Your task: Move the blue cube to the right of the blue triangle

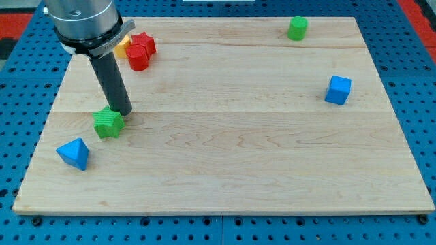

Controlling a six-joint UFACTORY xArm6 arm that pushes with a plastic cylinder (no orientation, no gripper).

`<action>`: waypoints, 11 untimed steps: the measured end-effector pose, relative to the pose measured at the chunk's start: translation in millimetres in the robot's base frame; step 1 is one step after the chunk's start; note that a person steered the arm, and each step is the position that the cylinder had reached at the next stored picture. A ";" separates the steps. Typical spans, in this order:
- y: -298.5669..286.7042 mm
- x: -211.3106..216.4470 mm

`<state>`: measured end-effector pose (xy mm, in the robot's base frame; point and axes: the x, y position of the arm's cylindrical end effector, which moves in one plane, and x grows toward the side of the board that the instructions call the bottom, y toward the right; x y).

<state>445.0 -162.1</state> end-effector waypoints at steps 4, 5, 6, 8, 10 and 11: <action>322.7 61.5; 407.3 1.1; 414.6 -44.9; 230.0 -38.3; 251.9 1.3; 251.7 -31.9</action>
<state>413.1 89.5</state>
